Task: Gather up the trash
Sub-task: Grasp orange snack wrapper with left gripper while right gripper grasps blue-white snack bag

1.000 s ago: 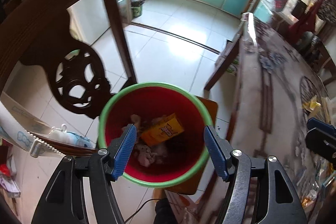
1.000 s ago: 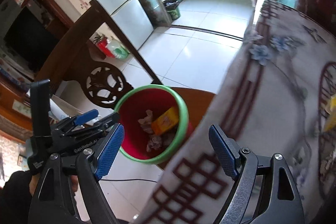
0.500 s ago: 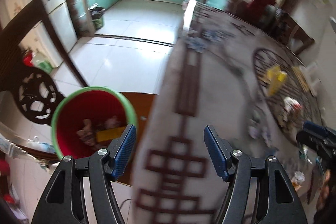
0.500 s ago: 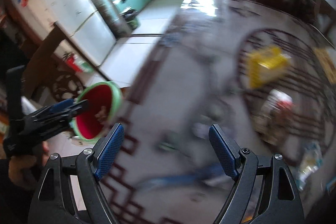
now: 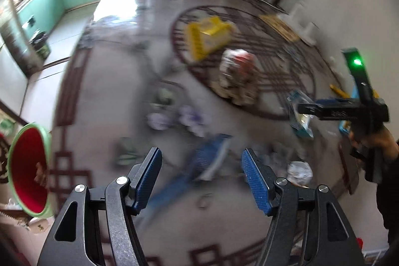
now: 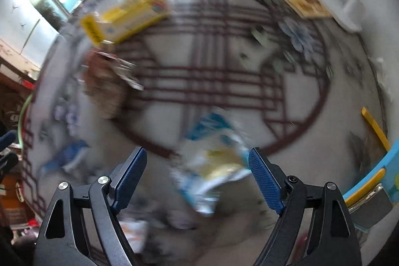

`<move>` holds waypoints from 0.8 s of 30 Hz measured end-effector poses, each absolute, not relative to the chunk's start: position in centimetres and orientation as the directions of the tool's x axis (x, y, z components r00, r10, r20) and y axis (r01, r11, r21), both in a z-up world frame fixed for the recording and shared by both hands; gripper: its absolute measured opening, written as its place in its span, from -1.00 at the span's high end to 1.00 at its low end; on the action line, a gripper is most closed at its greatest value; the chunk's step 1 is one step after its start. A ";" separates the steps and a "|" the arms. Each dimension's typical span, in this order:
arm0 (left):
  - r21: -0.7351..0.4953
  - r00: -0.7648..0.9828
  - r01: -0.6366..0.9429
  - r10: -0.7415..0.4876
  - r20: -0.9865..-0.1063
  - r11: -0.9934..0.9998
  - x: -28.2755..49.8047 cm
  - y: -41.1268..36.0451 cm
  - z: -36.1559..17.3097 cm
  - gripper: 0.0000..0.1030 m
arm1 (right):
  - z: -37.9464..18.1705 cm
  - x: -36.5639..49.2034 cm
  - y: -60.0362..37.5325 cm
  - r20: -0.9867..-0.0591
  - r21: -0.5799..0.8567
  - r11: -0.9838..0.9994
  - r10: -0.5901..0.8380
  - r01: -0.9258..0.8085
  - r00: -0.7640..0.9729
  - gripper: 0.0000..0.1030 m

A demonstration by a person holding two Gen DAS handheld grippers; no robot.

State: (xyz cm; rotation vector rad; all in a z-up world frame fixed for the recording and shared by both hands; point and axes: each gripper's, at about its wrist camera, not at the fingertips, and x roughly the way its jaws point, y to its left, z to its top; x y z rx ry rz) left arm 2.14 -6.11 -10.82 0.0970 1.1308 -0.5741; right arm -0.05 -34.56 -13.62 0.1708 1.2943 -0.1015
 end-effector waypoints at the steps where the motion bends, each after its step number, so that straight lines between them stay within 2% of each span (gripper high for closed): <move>1: -0.214 0.287 0.493 -0.389 -0.875 0.844 1.9 -7.0 -11.0 -0.28 | -14.0 -0.2 -34.9 -0.965 0.076 0.982 0.029 0.172 0.261 -0.63; 6: -0.237 0.211 0.562 -0.415 -0.885 0.792 0.2 -11.0 -11.9 -0.28 | -16.2 -1.1 -34.3 -0.976 0.048 0.992 0.022 0.114 0.216 -0.60; 8: -0.246 0.179 0.589 -0.421 -0.889 0.770 -0.6 -12.3 -12.5 -0.28 | -16.3 -1.6 -33.8 -0.972 -0.013 0.996 -0.033 0.086 0.232 -0.43; 9: -0.253 0.157 0.604 -0.424 -0.892 0.756 -1.1 -13.1 -12.7 -0.28 | -16.1 -1.8 -33.8 -0.969 -0.018 0.997 -0.037 0.076 0.245 -0.19; 10: -0.261 0.138 0.614 -0.427 -0.893 0.744 -1.5 -13.7 -13.0 -0.28 | -15.9 -2.0 -33.9 -0.966 -0.014 0.997 -0.034 0.076 0.257 0.16; 11: -0.266 0.127 0.621 -0.430 -0.894 0.737 -1.8 -14.1 -13.1 -0.28 | -15.5 -2.1 -34.4 -0.963 -0.001 0.996 -0.025 0.088 0.268 0.37; 12: -0.274 0.107 0.635 -0.433 -0.895 0.723 -2.2 -14.8 -13.3 -0.28 | -15.4 -2.2 -34.8 -0.963 0.020 0.995 -0.007 0.100 0.269 0.72; 13: -0.277 0.096 0.644 -0.434 -0.896 0.713 -2.5 -15.3 -13.4 -0.28 | -15.3 -2.4 -35.6 -0.963 0.064 0.990 0.028 0.128 0.269 0.84; 21: -0.315 -0.041 0.697 -0.402 -0.915 0.645 -4.7 -19.1 -16.3 -0.28 | -12.8 -5.0 -39.0 -0.919 0.197 0.961 0.112 0.194 0.379 0.81; 23: -0.308 -0.059 0.687 -0.372 -0.926 0.658 -4.9 -19.5 -17.6 -0.28 | -12.0 -5.5 -39.8 -0.906 0.221 0.953 0.121 0.209 0.405 0.61; 24: -0.305 -0.066 0.685 -0.360 -0.930 0.662 -4.9 -19.5 -18.1 -0.15 | -11.5 -5.6 -40.2 -0.897 0.233 0.948 0.123 0.217 0.424 0.29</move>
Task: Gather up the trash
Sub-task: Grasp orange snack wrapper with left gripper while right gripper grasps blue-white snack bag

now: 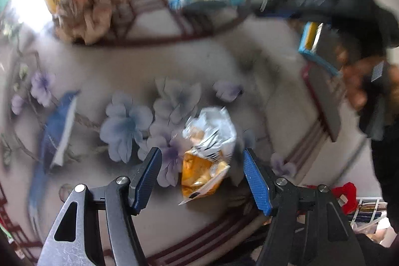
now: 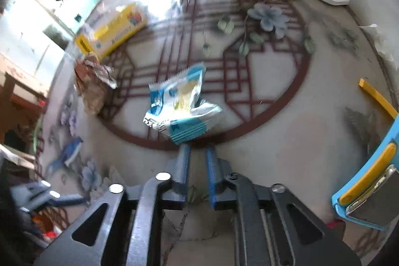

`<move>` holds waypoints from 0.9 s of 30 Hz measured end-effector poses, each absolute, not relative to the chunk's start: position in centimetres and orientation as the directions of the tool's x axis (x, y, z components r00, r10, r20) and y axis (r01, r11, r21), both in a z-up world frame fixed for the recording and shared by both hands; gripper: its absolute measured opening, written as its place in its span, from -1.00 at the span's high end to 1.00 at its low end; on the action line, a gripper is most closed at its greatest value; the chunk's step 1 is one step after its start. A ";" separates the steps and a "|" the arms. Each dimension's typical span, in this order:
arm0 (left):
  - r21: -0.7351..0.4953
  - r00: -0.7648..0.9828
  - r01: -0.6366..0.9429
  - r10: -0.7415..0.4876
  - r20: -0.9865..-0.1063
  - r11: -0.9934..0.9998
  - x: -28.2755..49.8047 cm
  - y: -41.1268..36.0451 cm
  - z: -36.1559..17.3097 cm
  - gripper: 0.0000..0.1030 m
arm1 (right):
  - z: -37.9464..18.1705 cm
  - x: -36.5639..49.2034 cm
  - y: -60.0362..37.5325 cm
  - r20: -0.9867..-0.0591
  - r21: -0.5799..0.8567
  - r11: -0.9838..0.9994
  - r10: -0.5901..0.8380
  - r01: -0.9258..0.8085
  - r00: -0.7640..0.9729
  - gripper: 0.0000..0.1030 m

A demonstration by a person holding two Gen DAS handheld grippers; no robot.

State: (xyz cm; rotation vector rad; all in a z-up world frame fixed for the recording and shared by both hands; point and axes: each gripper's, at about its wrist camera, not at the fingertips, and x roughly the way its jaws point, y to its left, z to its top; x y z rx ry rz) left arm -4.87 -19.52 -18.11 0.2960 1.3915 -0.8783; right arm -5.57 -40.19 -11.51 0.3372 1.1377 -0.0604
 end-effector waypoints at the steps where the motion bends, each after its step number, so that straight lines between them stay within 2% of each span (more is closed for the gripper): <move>1: -0.298 -0.052 0.691 -0.365 -0.929 0.659 -4.9 -19.5 -18.2 0.15 | -11.0 -5.6 -40.2 -0.890 0.235 0.946 0.117 0.223 0.441 -0.12; 2: -0.293 -0.048 0.697 -0.366 -0.929 0.655 -4.9 -19.4 -18.1 0.37 | -10.8 -5.4 -40.2 -0.883 0.233 0.946 0.110 0.224 0.456 -0.29; 3: -0.299 -0.054 0.694 -0.366 -0.929 0.655 -4.7 -19.3 -18.1 0.43 | -10.4 -5.3 -40.1 -0.874 0.234 0.947 0.105 0.221 0.475 -0.42; 5: -0.311 -0.047 0.670 -0.380 -0.924 0.674 -4.3 -18.6 -17.9 0.57 | -10.4 -4.2 -40.1 -0.868 0.242 0.946 0.113 0.214 0.483 -0.43; 7: -0.296 0.010 0.644 -0.395 -0.919 0.705 -3.5 -17.4 -16.8 0.61 | -11.0 -2.9 -40.0 -0.877 0.237 0.947 0.114 0.215 0.466 -0.59; 15: -0.195 0.269 0.545 -0.391 -0.880 0.815 0.2 -12.9 -11.8 0.62 | -14.7 0.0 -38.2 -0.921 0.196 0.945 0.086 0.263 0.380 -0.59; 17: -0.204 0.298 0.505 -0.391 -0.871 0.838 1.0 -11.3 -11.2 0.62 | -15.3 0.4 -37.3 -0.934 0.166 0.950 0.066 0.263 0.351 -0.51; 18: -0.205 0.308 0.491 -0.389 -0.868 0.847 1.3 -10.6 -10.9 0.62 | -15.5 0.5 -37.0 -0.938 0.161 0.953 0.066 0.258 0.341 -0.34; 21: -0.201 0.343 0.449 -0.376 -0.861 0.871 2.0 -8.2 -10.2 0.62 | -15.5 0.8 -35.9 -0.945 0.094 0.968 0.013 0.234 0.327 0.00; 24: -0.189 0.369 0.420 -0.357 -0.858 0.888 2.5 -6.7 -9.9 0.62 | -15.2 0.7 -35.8 -0.942 0.136 0.956 0.043 0.260 0.333 0.40; 26: -0.190 0.384 0.405 -0.355 -0.852 0.894 2.7 -5.6 -9.6 0.62 | -14.4 0.4 -35.4 -0.933 0.155 0.952 0.053 0.265 0.356 0.54; 27: -0.194 0.390 0.398 -0.357 -0.849 0.897 2.8 -5.1 -9.4 0.62 | -13.8 0.3 -35.1 -0.929 0.156 0.952 0.051 0.263 0.366 0.68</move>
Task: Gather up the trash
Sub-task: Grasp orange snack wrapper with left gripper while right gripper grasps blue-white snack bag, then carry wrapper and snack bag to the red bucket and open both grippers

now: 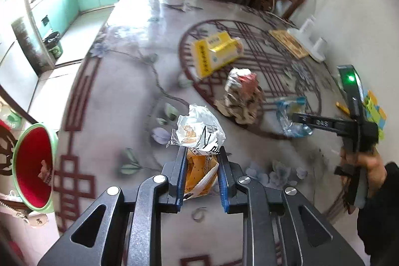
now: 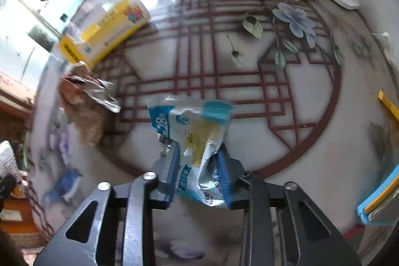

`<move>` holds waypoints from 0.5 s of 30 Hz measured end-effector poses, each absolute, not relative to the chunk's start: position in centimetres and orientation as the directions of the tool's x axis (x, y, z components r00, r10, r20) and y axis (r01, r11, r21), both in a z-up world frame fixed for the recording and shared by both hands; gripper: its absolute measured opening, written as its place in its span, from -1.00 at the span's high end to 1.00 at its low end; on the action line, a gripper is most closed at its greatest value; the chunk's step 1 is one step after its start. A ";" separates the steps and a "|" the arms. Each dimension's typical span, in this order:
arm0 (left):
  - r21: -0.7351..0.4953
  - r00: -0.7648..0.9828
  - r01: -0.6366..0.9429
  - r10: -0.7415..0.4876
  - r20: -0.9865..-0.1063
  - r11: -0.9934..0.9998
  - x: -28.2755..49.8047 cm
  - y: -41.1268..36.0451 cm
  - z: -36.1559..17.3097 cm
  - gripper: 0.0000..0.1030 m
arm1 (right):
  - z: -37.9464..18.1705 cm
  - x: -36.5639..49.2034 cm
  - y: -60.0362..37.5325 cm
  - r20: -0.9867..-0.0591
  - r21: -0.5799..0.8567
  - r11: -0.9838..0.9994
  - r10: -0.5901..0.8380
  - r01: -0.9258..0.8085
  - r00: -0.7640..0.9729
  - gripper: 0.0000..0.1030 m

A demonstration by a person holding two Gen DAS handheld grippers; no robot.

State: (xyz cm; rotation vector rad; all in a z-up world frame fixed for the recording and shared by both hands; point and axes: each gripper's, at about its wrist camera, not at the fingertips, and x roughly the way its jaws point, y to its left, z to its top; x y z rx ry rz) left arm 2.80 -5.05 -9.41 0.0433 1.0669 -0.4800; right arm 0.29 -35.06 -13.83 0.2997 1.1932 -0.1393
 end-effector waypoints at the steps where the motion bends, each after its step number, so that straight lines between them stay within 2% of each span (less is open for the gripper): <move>1: -0.196 0.395 0.394 -0.358 -0.846 0.898 3.0 -4.9 -9.3 0.62 | -13.1 0.1 -34.6 -0.924 0.164 0.951 0.055 0.262 0.379 0.84; 10: -0.215 0.432 0.345 -0.358 -0.828 0.914 3.6 -0.4 -8.3 0.62 | -5.8 -0.2 -28.3 -0.849 0.176 0.966 0.053 0.187 0.525 0.84; 15: -0.212 0.452 0.336 -0.355 -0.819 0.918 4.0 1.5 -7.8 0.62 | -4.3 1.2 -24.9 -0.829 0.169 0.976 0.067 0.134 0.555 0.84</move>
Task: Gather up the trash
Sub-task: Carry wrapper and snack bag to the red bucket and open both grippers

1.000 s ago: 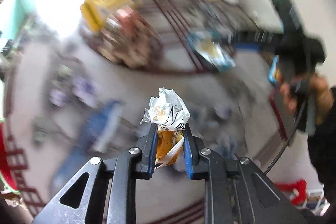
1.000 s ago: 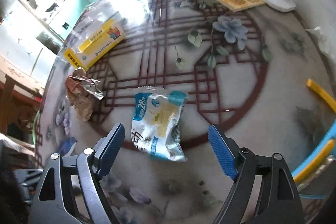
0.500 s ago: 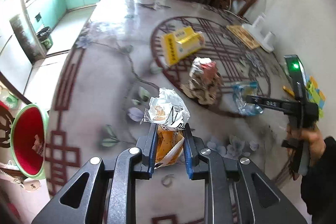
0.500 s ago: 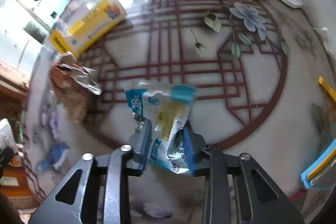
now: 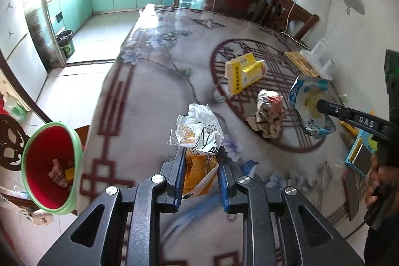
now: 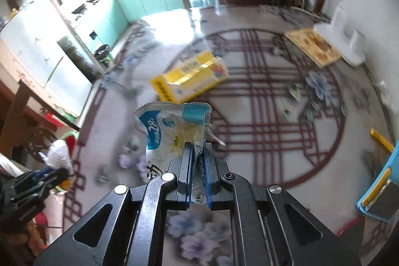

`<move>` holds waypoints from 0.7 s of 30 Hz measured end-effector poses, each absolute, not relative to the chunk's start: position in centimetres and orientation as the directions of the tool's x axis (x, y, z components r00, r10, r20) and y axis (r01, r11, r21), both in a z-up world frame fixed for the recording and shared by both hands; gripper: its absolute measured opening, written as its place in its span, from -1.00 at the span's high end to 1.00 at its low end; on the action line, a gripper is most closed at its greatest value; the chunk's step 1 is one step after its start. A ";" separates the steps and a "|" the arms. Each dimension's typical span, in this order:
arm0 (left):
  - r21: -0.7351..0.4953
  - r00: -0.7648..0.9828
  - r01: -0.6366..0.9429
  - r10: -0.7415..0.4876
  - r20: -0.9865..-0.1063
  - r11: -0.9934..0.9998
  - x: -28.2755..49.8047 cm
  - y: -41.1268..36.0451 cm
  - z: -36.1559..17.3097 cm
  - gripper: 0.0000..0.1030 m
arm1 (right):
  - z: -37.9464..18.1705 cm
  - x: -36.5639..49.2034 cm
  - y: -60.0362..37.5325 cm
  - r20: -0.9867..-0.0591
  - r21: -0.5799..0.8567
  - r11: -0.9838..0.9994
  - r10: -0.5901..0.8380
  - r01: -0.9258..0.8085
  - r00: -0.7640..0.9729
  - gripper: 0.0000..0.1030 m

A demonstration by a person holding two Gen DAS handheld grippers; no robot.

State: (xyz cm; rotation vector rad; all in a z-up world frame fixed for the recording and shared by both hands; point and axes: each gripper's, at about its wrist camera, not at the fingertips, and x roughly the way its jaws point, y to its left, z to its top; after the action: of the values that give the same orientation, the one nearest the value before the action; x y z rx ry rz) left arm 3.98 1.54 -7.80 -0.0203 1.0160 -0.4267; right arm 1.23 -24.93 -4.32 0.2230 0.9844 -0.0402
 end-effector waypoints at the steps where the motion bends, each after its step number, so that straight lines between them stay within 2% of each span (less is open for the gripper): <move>1: -0.216 0.453 0.332 -0.355 -0.818 0.918 4.0 2.1 -7.8 0.62 | -4.1 1.4 -24.4 -0.826 0.171 0.977 0.072 0.127 0.559 0.84; 21: -0.234 0.473 0.270 -0.340 -0.813 0.934 4.9 9.7 -7.9 0.62 | -2.5 3.4 -16.2 -0.810 0.164 0.986 0.111 0.041 0.575 0.84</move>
State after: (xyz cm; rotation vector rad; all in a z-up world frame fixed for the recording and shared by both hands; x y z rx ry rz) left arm 4.90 9.67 -7.88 -0.0765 1.0112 -0.3736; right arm 3.35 -16.18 -2.51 0.1721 0.9583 0.0412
